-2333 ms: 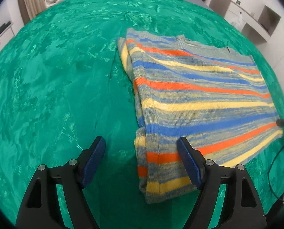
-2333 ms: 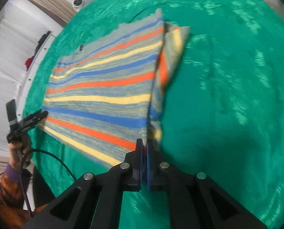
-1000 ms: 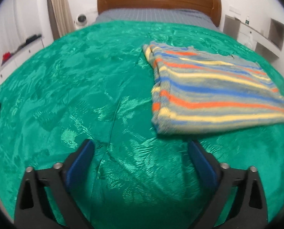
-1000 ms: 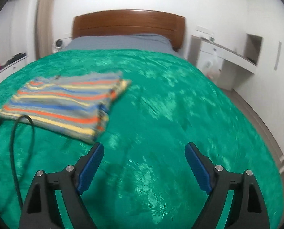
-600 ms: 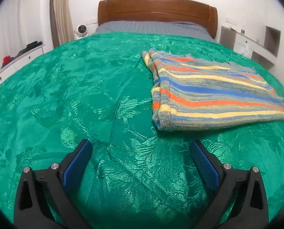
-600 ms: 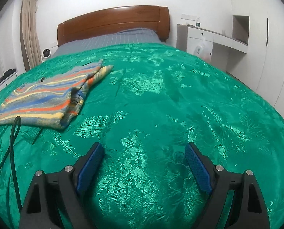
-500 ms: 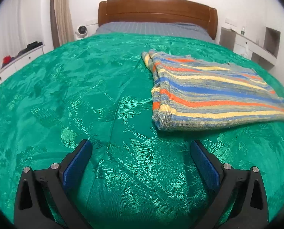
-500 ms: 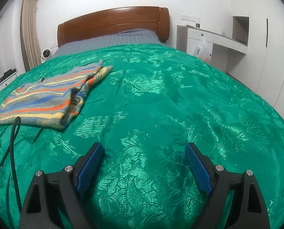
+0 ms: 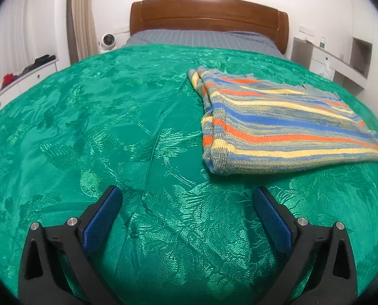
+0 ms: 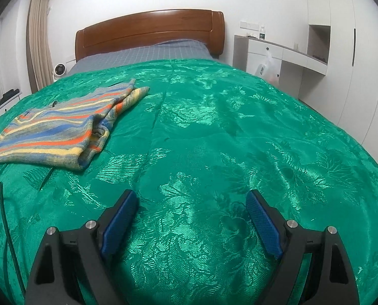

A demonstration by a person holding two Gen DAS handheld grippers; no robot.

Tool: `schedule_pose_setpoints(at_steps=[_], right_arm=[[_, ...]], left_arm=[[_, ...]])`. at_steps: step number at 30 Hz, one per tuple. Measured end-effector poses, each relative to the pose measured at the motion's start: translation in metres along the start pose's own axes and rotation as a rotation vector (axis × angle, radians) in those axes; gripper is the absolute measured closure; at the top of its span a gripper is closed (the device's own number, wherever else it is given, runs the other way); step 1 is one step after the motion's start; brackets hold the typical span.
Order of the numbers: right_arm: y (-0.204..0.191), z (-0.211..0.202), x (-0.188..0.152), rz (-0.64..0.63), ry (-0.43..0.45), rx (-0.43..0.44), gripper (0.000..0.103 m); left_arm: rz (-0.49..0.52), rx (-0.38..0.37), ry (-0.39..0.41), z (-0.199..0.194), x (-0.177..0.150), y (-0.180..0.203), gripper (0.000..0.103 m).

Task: Fold small clothes

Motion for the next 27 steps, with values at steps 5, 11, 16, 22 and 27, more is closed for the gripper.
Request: schedule_pose_setpoints(at_steps=[5,11,16,22,27], right_arm=[[0.000,-0.001,-0.001,-0.002,0.001,-0.005,0.017],[0.000,0.002,-0.001,-0.006,-0.003,-0.007,0.017],[0.000,0.003,0.000,-0.010,-0.008,-0.015,0.017],[0.000,0.003,0.004,-0.007,-0.061,-0.002,0.015],[-0.016,-0.052,0.025,-0.116,0.015,0.157,0.015]], left_arm=[[0.000,0.001,0.000,0.000,0.000,0.000,0.001],[0.000,0.001,-0.001,0.000,0.000,0.000,0.001],[0.008,0.010,-0.012,0.001,0.000,0.001,0.001],[0.052,0.057,-0.090,-0.014,-0.001,0.006,0.001],[0.109,-0.060,-0.041,-0.053,0.032,0.052,0.001]])
Point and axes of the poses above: each gripper's, at about its wrist camera, not at the fingertips, and z roughly the way its jaws point, y to its right, x to its top, the point moved 7 cm from there along z, roughly the way its jaws point, and after that the axes turned 1 degree about -y, right-handed, at the moved point
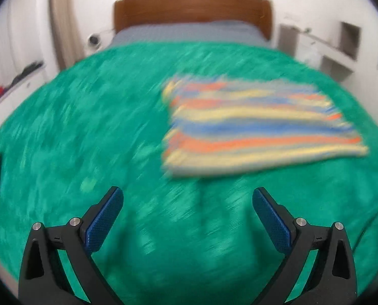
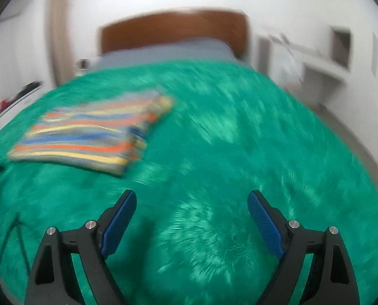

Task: Fold small clothes

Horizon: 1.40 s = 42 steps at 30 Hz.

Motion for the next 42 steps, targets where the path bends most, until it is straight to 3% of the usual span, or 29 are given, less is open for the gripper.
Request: schedule_pose_setpoints(at_steps=[4,9,12,14,15,16,17,18,19,24,25,26,27,30,33,37,42], right_arm=[[-0.015,-0.040,0.016,-0.171,0.062,0.069,0.014],[0.022,-0.030,0.032,-0.024,-0.001,0.177,0.014],[0.039,0.005,0.046,0.081,-0.104,0.299,0.014],[0.040,0.045,0.061,0.161,-0.216,0.442,0.015],[0.037,0.060,0.065,0.183,-0.254,0.480,0.017],[0.035,0.085,0.076,0.216,-0.294,0.521,0.022],[0.033,0.103,0.082,0.236,-0.320,0.550,0.024],[0.029,0.124,0.088,0.259,-0.361,0.584,0.025],[0.025,0.154,0.097,0.285,-0.408,0.602,0.030],[-0.005,0.240,0.120,0.372,-0.515,0.663,0.035],[-0.014,0.251,0.125,0.386,-0.522,0.688,0.047],[-0.018,0.256,0.128,0.363,-0.517,0.663,0.088],[-0.020,0.259,0.130,0.325,-0.516,0.614,0.092],[-0.030,0.247,0.152,0.263,-0.476,0.577,0.093],[-0.053,0.221,0.178,0.230,-0.433,0.594,0.093],[-0.113,0.201,0.211,0.176,-0.407,0.654,0.093],[-0.221,0.209,0.224,0.091,-0.426,0.731,0.093]], left_arm=[[0.157,-0.137,0.030,0.000,0.036,0.087,0.002],[0.443,-0.343,-0.055,0.035,0.038,0.236,0.009],[0.597,-0.337,-0.103,0.065,0.020,0.294,0.010],[0.634,-0.311,-0.098,0.079,0.010,0.309,0.020],[0.619,-0.324,-0.083,0.079,0.010,0.312,0.032],[0.602,-0.335,-0.072,0.078,0.010,0.311,0.055],[0.594,-0.331,-0.063,0.076,0.011,0.310,0.069],[0.589,-0.318,-0.052,0.075,0.011,0.308,0.089],[0.577,-0.323,-0.052,0.075,0.012,0.306,0.090],[0.513,-0.372,-0.054,0.073,0.021,0.299,0.094],[0.498,-0.382,-0.050,0.071,0.023,0.298,0.094],[0.474,-0.396,-0.048,0.068,0.026,0.295,0.094],[0.439,-0.412,-0.044,0.063,0.029,0.289,0.094],[0.315,-0.449,-0.015,0.044,0.042,0.261,0.094],[0.171,-0.464,0.013,0.026,0.057,0.220,0.094],[0.017,-0.431,0.038,0.013,0.067,0.150,0.094],[-0.136,-0.339,0.018,0.007,0.048,0.059,0.094]])
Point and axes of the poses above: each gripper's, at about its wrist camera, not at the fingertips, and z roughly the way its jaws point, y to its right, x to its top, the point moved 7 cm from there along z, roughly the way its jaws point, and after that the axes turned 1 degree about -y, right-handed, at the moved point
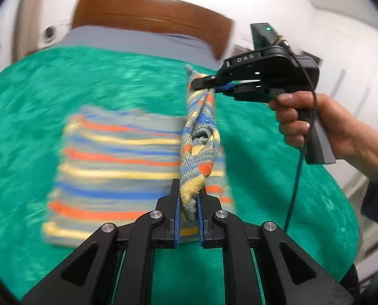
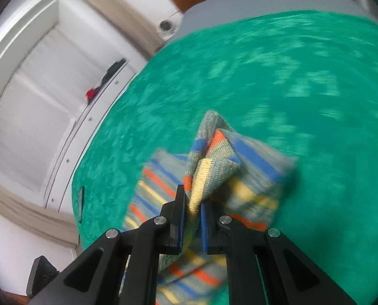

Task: Fold small clothes

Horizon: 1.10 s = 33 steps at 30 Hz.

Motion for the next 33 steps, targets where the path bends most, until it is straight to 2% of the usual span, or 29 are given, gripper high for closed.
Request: schedule_pose_setpoints(at_steps=[4,7,8,9,11,13,15,17,19,22,24,25,26,27,28,30,32,33], right_arm=[[-0.046,0.077,0.003,-0.046,-0.067,-0.008,0.093],[-0.063,0.120,0.001,-0.072,-0.099,-0.039,0.092],[-0.064,0.134,-0.001,-0.062,-0.111,-0.032,0.087],[-0.066,0.142,-0.001,-0.039,-0.113,-0.002,0.084],[-0.068,0.153,-0.005,0.059,-0.102,0.109,0.067],[-0.067,0.147,-0.007,0.132,-0.067,0.194,0.066],[-0.065,0.128,-0.010,0.125,-0.028,0.196,0.064],[-0.057,0.101,-0.017,0.075,0.001,0.123,0.063],[-0.049,0.069,-0.032,-0.034,0.017,0.002,0.063],[-0.050,0.036,-0.058,-0.161,-0.001,-0.114,0.063],[-0.057,0.024,-0.082,-0.218,-0.018,-0.125,0.063],[-0.060,0.022,-0.095,-0.235,-0.026,-0.117,0.063],[-0.061,0.022,-0.110,-0.245,-0.034,-0.110,0.063],[-0.059,0.028,-0.124,-0.244,-0.051,-0.111,0.063],[-0.057,0.039,-0.139,-0.240,-0.079,-0.122,0.063],[-0.052,0.063,-0.165,-0.236,-0.148,-0.146,0.063],[-0.056,0.063,-0.167,-0.259,-0.118,-0.169,0.061],[-0.057,0.060,-0.163,-0.251,-0.116,-0.155,0.061]], left_arm=[[-0.082,0.060,-0.016,-0.007,-0.010,-0.045,0.094],[-0.128,0.088,-0.060,0.000,-0.018,-0.071,0.092],[-0.142,0.124,-0.086,0.003,-0.024,-0.081,0.088],[-0.146,0.155,-0.100,0.002,-0.027,-0.087,0.077],[-0.161,0.176,-0.101,-0.005,-0.031,-0.097,0.067],[-0.169,0.196,-0.075,-0.024,-0.034,-0.104,0.035],[-0.178,0.187,-0.044,-0.037,-0.032,-0.107,0.029],[-0.188,0.161,-0.033,-0.043,-0.025,-0.107,0.028],[-0.191,0.143,-0.032,-0.037,-0.012,-0.108,0.028],[-0.167,0.153,-0.054,-0.020,0.004,-0.109,0.026],[-0.144,0.203,-0.090,0.001,0.011,-0.114,0.026],[-0.139,0.231,-0.107,0.008,0.010,-0.119,0.031],[-0.136,0.269,-0.139,0.015,0.005,-0.124,0.038],[-0.130,0.306,-0.183,0.023,0.000,-0.131,0.056],[-0.130,0.323,-0.220,0.029,-0.006,-0.136,0.058],[-0.121,0.329,-0.228,0.024,-0.010,-0.139,0.057],[-0.100,0.332,-0.227,0.011,-0.003,-0.139,0.052],[-0.094,0.321,-0.205,0.004,0.006,-0.139,0.043]])
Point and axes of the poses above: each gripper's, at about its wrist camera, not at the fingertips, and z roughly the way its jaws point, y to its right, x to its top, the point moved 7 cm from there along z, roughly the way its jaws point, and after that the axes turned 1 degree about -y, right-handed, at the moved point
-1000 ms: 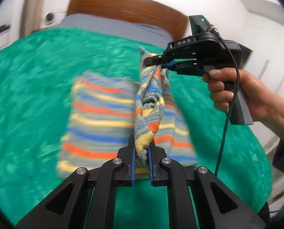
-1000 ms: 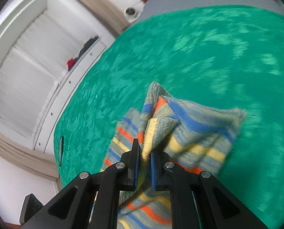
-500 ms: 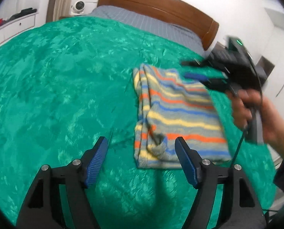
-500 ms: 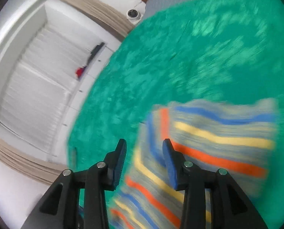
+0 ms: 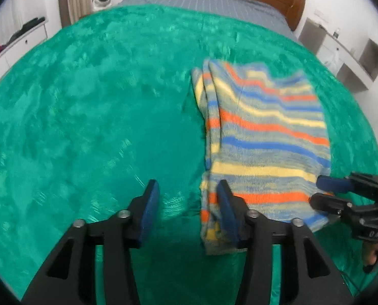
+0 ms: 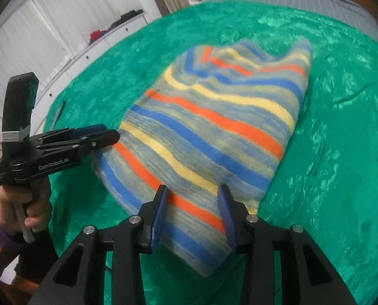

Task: Fold small clothes

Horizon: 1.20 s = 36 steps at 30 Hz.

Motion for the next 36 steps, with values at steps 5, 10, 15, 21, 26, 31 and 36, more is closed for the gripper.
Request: schedule_pose_setpoints(at_steps=[5,10,15,21,26,31,36], right_arm=[[0.029,-0.038,0.049,0.024,0.114,-0.075,0.062],[0.070,-0.002,0.084,0.083,0.055,-0.124,0.061],[0.063,0.018,0.076,0.055,0.014,-0.153,0.060],[0.016,-0.037,0.047,-0.022,0.090,-0.152,0.060],[-0.011,-0.011,-0.023,-0.045,-0.063,-0.134,0.054],[-0.021,-0.041,-0.040,-0.002,-0.014,-0.174,0.052],[-0.030,-0.070,-0.055,0.013,0.033,-0.216,0.029]], left_arm=[[0.018,-0.083,0.048,0.001,0.050,0.017,0.015],[0.112,0.062,-0.066,0.069,0.064,0.036,0.032],[0.023,0.020,-0.064,0.058,0.052,0.011,0.028],[0.050,-0.010,-0.063,0.015,0.015,0.003,0.022],[0.096,0.116,-0.111,0.016,-0.016,-0.009,0.012],[0.097,0.173,-0.085,-0.014,-0.022,-0.014,0.011],[0.126,0.195,-0.051,-0.031,-0.025,-0.014,0.011]])
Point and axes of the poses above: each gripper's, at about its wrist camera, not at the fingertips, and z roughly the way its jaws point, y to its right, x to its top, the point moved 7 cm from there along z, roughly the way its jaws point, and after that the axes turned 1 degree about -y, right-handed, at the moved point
